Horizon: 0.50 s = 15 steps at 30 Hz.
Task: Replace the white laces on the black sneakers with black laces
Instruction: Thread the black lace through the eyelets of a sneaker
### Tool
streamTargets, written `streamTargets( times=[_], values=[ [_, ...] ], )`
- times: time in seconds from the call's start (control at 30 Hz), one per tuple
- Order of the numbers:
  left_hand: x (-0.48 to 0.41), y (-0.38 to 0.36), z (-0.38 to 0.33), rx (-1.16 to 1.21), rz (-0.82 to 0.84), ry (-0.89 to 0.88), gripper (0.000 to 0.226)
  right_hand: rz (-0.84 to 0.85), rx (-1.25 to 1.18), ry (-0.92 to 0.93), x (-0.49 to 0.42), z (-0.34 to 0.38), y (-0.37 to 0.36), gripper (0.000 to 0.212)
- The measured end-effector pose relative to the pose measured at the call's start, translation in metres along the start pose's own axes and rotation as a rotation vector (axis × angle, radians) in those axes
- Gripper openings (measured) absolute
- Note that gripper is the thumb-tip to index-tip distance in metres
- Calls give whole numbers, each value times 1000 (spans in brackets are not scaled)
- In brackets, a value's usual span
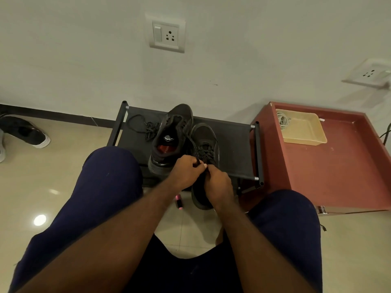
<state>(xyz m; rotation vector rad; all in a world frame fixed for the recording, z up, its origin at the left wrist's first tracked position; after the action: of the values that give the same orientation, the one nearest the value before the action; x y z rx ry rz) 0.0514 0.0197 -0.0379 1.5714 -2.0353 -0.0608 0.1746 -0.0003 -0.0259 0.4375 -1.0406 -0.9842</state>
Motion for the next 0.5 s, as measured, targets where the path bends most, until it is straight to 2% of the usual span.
streamTargets(
  times=[0.13, 0.27, 0.4, 0.5],
  values=[
    [4, -6, 2, -38, 46, -2, 20, -39, -55, -24, -2, -3, 4, 26],
    [13, 1, 4, -52, -64, 20, 12, -17, -15, 0, -3, 5, 6, 20],
    [22, 10, 1, -175, -230, 40, 21, -33, 9, 14, -2, 11, 7, 19],
    [25, 12, 0, -183, -284, 59, 27, -70, 7, 8, 2, 11, 13, 26]
  ],
)
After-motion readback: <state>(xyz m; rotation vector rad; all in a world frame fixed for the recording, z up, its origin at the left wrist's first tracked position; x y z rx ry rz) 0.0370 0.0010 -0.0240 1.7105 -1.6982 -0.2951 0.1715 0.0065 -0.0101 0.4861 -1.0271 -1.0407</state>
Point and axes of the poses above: each hand's wrist, its own x-axis away from the middle knuckle, its own y-axis out of the back of the hand, z = x × y, the point moved 10 cm from there along -x, towards the middle knuckle, and after that the axes turned 12 degrees about z, right-handed, at the moved point
